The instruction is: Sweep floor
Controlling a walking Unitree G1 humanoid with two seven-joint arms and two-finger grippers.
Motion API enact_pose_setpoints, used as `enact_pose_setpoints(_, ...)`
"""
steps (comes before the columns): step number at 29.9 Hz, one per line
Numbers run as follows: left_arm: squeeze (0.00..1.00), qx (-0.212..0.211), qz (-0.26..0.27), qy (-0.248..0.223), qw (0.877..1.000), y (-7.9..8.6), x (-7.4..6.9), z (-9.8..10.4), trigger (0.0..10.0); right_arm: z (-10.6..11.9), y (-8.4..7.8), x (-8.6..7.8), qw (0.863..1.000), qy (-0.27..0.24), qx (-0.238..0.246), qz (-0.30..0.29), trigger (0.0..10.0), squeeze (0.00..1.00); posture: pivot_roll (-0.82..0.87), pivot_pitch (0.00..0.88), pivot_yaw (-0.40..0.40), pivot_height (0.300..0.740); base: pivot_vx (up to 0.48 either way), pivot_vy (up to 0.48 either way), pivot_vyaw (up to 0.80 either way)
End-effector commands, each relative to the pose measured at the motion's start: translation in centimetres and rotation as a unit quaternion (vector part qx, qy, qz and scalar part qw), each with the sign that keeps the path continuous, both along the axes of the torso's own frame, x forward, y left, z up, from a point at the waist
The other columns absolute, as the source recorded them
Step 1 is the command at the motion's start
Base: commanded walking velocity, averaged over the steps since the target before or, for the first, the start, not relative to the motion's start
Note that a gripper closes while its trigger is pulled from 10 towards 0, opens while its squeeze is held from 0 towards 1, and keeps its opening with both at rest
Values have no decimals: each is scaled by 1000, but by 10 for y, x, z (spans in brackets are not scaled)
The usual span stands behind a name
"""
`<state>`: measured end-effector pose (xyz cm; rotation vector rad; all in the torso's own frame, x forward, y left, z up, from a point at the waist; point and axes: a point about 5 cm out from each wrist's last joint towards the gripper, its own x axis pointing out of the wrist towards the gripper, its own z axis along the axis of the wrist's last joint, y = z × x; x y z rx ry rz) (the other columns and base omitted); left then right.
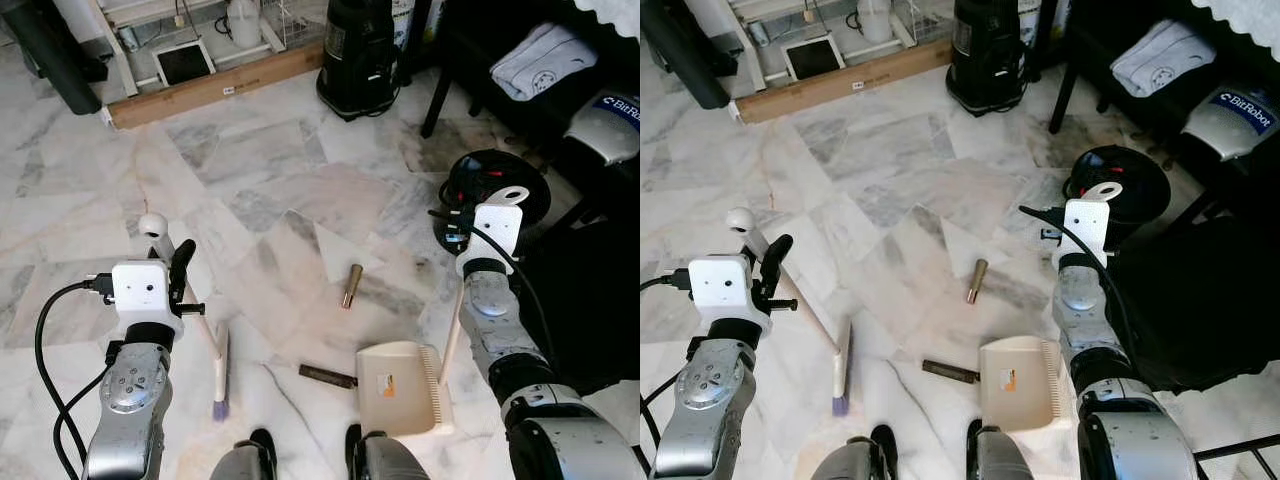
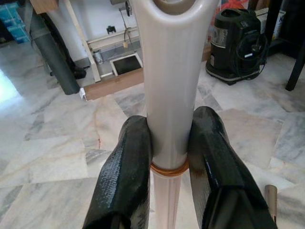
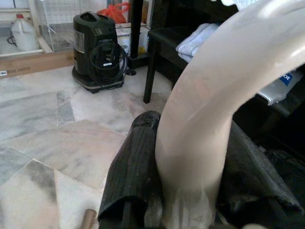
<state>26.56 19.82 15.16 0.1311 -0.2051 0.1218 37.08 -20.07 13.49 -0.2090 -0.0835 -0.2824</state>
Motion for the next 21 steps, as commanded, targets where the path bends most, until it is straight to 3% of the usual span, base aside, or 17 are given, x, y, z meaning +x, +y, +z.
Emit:
enact_pose_setpoints(1, 0, -3, 1, -2, 1000, 1, -2, -1, 10000, -4, -5, -2, 1000, 8, -9, -7, 10000, 0, -57, 340, -5, 740, 0, 0, 0)
enact_pose_setpoints(6, 0, -14, -15, 16, 1000, -3, 1, -5, 10000, -20, -4, -4, 998, 61, 0, 6, 10000, 0, -59, 346, -8, 740, 0, 0, 0)
enact_pose_setpoints(8, 0, -29, -42, 45, 998, -9, 1, -14, 10000, -35, 0, -8, 994, 107, -10, 13, 10000, 0, -54, 345, -8, 740, 0, 0, 0)
enact_pose_setpoints(21, 0, -60, -32, 58, 996, -1, 8, -15, 10000, -62, 15, -17, 979, 190, -10, 69, 10000, 0, -49, 318, -7, 740, 0, 0, 0)
